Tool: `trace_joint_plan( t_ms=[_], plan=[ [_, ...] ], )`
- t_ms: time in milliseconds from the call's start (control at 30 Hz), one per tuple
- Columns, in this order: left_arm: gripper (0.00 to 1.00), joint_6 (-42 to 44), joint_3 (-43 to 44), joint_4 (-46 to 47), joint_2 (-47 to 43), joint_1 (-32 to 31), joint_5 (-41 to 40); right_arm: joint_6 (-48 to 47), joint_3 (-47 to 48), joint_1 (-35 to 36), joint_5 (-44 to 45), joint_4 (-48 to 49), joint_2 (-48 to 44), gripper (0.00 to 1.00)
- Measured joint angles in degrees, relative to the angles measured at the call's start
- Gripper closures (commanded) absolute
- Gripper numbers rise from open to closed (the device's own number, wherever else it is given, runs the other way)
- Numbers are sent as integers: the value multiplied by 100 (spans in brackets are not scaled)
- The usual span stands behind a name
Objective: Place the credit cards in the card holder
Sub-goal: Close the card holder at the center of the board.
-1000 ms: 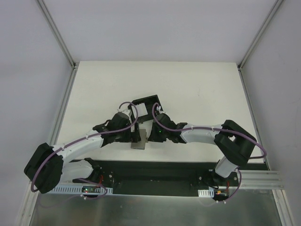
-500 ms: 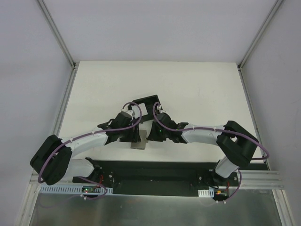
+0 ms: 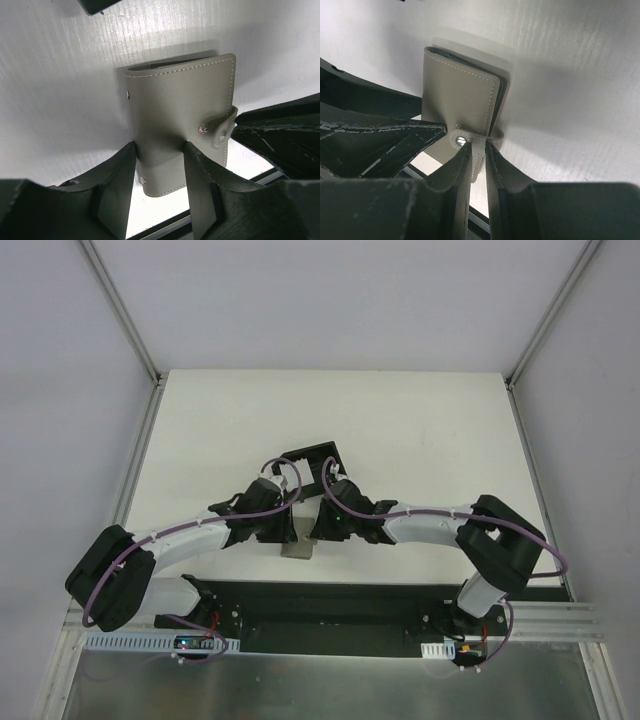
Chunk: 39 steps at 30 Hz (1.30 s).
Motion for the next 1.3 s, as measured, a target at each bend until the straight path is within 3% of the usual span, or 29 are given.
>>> trace_joint_plan(
  t_ms=[500, 933, 1300],
  plan=[
    [61, -352, -57, 85, 4, -7, -2, -13, 179, 101, 17, -17, 192, 80],
    [60, -636, -164, 205, -20, -76, -2, -179, 398, 385, 680, -767, -55, 78],
    [58, -723, -205, 245, -61, -76, -4, -175, 413, 382, 704, -824, -15, 79]
  ],
)
